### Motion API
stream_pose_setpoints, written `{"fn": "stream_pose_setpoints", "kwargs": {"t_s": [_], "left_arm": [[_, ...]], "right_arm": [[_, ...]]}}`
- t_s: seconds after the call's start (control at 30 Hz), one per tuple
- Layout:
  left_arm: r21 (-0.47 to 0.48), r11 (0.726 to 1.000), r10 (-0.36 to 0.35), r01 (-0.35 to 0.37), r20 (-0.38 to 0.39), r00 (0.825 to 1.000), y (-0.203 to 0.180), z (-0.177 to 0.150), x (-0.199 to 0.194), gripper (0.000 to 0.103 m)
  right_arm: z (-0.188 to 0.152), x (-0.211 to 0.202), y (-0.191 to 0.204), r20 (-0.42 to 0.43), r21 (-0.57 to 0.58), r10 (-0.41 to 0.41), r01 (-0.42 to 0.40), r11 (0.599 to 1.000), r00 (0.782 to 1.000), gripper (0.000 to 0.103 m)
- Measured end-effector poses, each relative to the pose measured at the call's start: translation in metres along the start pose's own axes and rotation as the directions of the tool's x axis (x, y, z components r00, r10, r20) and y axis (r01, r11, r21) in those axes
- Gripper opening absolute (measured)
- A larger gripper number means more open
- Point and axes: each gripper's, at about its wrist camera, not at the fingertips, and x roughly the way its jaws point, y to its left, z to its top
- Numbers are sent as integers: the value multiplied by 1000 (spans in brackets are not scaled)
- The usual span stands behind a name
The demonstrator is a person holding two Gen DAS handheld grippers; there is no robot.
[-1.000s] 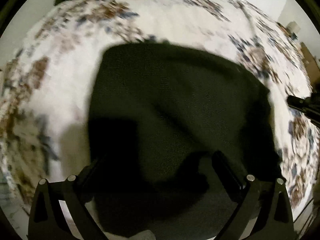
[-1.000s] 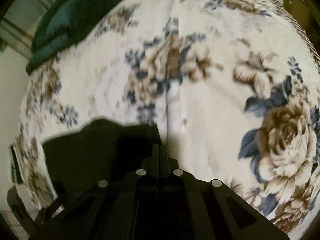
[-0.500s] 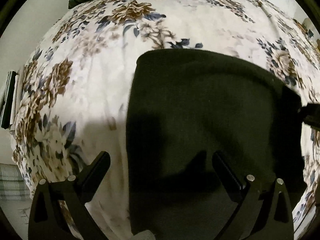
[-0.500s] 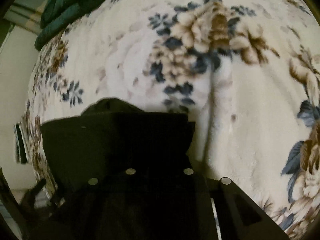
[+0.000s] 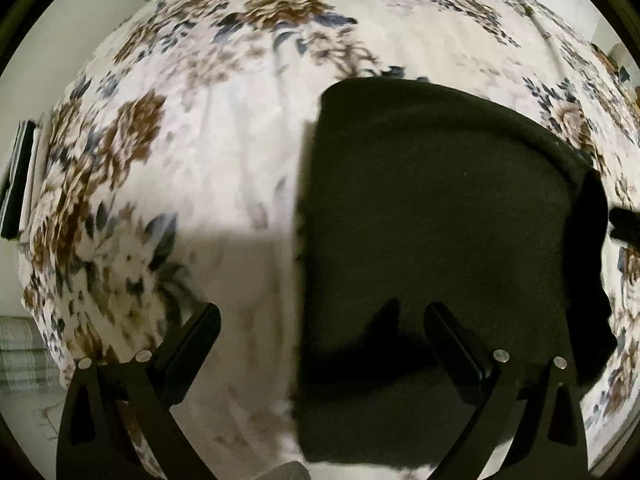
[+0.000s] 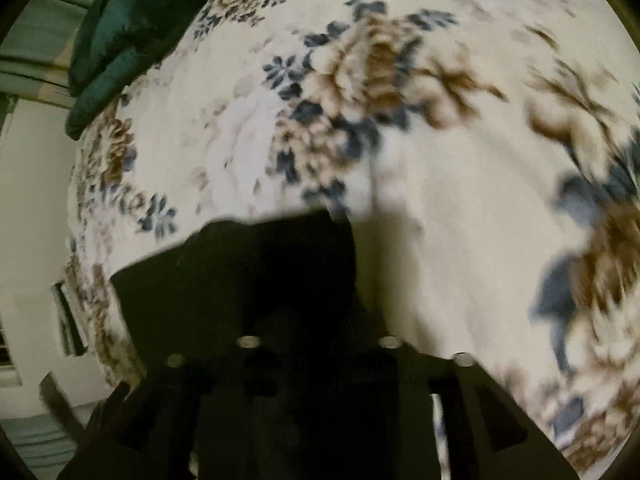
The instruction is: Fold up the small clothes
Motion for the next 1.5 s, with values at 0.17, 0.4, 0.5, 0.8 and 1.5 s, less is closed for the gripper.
{"fn": "stream_pose_setpoints", "kwargs": {"t_s": [0.17,0.4,0.5,0.8,1.5], "left_arm": [[-46,999,1,-2,-30,1000,23,-21,-12,103],[-71,997,19,-26,-92,996,32,-48,-8,103],[-79,997,8,-17,-106,994,31,-52,-7,103],[-116,993,-28,16,-104,994,38,-53,-6,103],[-56,837,-545,544,1,838,13,28,66,103]], "right_arm": [[-65,-24,-36,-46,86,29,-25,996,999,41],[-121,-3,-62,-65,199,52,-38,979,997,38],[-135,-4,-56,8,222,-5,3,975,1000,13],[-166,-20,-80,1,310,-60,57,949,998,10],[-70,74,-56,-253,30,460,-468,883,851,65]]}}
